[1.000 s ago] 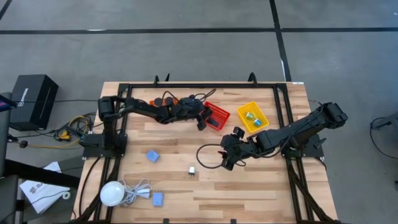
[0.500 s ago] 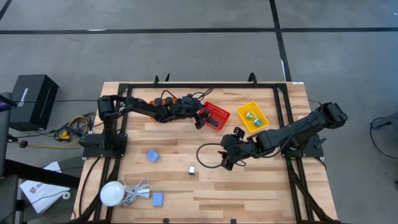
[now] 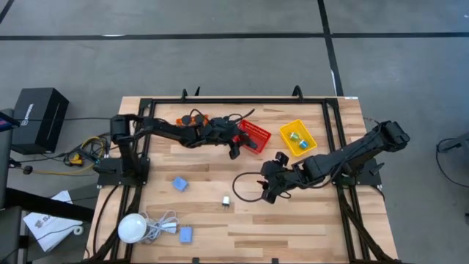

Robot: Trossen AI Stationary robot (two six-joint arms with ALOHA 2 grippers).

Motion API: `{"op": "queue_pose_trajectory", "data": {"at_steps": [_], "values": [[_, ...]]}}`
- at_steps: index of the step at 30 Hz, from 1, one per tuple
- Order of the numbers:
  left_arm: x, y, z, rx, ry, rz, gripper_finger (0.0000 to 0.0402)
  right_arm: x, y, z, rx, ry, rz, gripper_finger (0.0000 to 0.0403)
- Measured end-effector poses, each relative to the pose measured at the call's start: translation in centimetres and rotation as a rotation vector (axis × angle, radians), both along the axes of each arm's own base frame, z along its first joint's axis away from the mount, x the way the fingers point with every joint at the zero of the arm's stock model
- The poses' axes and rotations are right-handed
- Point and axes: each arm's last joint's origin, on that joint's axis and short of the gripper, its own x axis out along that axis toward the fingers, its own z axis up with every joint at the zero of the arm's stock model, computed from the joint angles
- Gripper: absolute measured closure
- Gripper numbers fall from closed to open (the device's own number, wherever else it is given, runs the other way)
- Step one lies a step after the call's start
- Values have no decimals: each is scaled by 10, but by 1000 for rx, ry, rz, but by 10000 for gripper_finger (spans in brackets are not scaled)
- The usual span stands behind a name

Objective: Pick & Place Office items
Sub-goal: Put the white charger adapter into the yellow bin

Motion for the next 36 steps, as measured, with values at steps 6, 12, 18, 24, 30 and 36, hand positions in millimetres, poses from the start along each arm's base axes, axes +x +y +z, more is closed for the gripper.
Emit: {"op": "queue_pose_trajectory", "data": {"at_steps": [6,12,18,24,30,36], "values": [[-12,-14,54,79,-114,-40,180,0,4,1,6,-15,12,191],[-45,-30,111,91,-173,-64,186,0,4,1,9,-21,12,191],[-83,-53,139,70,-96,-121,197,4,6,5,31,-75,12,191],[-108,-75,151,60,-53,-194,207,8,4,7,35,-112,14,191],[-125,-88,161,36,-54,-237,213,11,-9,5,26,-71,15,191],[-131,-93,163,26,-50,-255,214,20,-22,8,-28,-45,261,191]]}}
